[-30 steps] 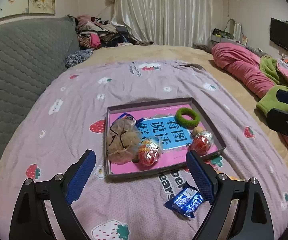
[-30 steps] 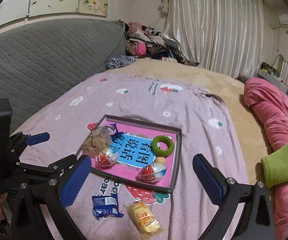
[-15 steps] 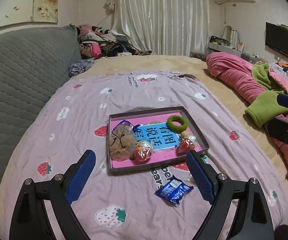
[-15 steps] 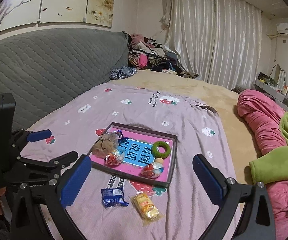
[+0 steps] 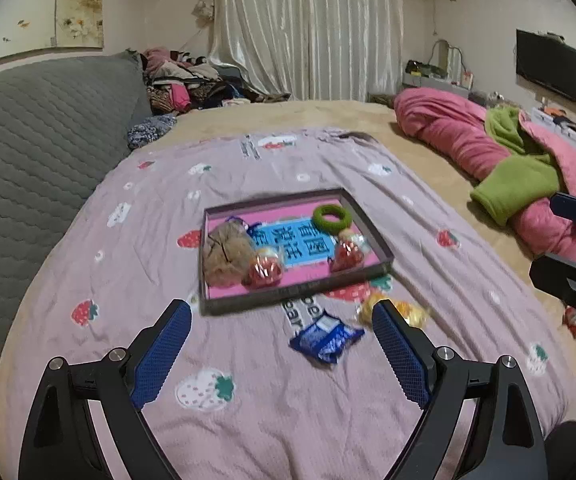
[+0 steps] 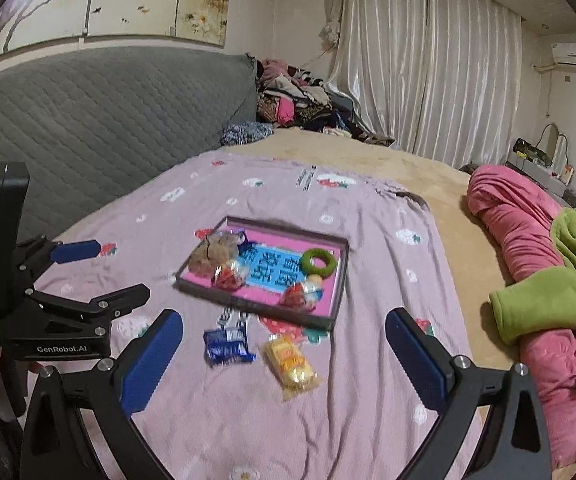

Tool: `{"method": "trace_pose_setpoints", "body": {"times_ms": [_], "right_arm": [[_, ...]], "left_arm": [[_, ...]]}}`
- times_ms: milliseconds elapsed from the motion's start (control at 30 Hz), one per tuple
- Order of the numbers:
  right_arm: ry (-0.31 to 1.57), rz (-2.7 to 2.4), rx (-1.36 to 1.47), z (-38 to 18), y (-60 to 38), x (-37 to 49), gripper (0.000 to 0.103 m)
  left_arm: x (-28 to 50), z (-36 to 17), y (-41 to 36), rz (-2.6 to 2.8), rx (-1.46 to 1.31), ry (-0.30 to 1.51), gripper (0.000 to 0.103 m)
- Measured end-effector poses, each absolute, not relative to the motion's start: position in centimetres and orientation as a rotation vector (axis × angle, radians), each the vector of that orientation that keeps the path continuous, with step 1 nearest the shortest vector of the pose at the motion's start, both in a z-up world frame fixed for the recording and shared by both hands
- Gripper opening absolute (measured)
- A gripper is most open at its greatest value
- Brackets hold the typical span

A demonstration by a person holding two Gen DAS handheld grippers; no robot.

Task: Organize objects
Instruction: 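Withdraw both open tools from the tray toward the two snack packets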

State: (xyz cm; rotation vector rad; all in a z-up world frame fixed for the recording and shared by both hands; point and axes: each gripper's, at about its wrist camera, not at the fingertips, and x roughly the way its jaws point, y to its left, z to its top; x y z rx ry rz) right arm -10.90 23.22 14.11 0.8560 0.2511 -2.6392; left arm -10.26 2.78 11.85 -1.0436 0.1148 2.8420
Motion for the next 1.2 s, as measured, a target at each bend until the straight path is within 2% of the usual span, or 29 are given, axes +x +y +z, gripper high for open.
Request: {"method": "trace_pose_setpoints", "body": {"times_ms": [700,1200], "right_arm": [[0.355,-2.593,0.970,7.4,23.2,-6.9,0.102],[0.385,-2.552,1.044,3.8,23.3,-8.1,0.102]], "left_arm": [[-6.8,5.9,4.8,2.752,-1.134,0.132,0.092],[-7.9,1.8,5.4,2.695,-1.201,0.136,0.092]]}}
